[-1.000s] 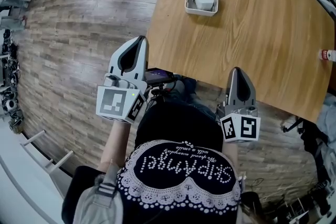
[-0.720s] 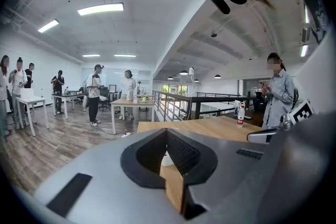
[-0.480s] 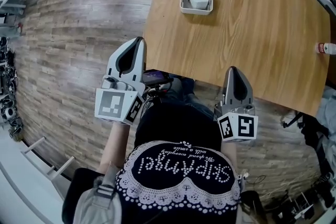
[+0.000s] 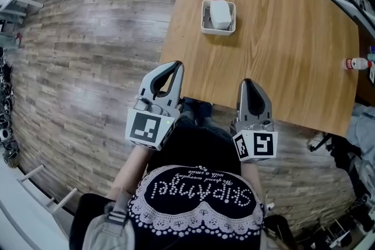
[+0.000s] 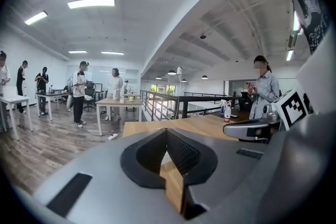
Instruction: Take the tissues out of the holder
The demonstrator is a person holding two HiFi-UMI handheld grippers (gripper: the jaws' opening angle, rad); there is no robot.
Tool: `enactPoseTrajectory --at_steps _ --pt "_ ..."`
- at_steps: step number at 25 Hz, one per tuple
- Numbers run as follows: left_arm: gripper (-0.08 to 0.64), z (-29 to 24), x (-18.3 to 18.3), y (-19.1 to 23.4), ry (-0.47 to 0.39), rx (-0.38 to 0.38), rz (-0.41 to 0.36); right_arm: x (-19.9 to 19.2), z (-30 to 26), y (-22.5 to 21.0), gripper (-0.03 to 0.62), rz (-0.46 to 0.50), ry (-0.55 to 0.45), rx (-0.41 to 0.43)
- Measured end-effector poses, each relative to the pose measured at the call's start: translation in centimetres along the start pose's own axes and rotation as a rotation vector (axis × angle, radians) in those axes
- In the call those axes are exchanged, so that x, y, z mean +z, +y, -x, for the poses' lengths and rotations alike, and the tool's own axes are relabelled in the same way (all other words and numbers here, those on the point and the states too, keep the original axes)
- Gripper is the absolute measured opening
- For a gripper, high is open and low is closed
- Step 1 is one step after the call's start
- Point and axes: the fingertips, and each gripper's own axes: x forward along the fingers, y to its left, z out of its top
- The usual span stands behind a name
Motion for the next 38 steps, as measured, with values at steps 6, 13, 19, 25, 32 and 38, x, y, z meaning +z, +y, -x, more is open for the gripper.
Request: enactPoseTrajectory --at_steps 6,13,19,25,32,38 --pt "0.006 -1.1 0.5 -1.0 -0.018 -0.079 0.005 1.2 -2.5 -0.2 0.080 0.013 -0.015 -0.013" --pt "0.006 -1.8 0.4 0.2 0.001 -0.085 0.021 0.6 -7.0 -0.9 0.191 0.067 0.039 -0.026" --pt "0.006 -2.1 0.9 2.8 0.002 -0.034 0.040 0.4 -9.1 -1.6 0.218 0.070 0.075 -0.038" --pt "0.006 -1.8 0.9 5.8 -0.003 0.044 0.042 0.1 -9.9 -2.0 0.221 0.066 0.080 -0.065" --pt "0.006 -2.6 -0.1 4.8 -0.003 0.002 0.049 -0.5 -13.9 -3.3 0.276 0.086 0.116 -0.079" --pt "0.006 -3.4 -0.6 4.4 0.006 -0.032 0.057 -2.0 -18.8 -4.2 0.312 0.090 0.183 -0.067"
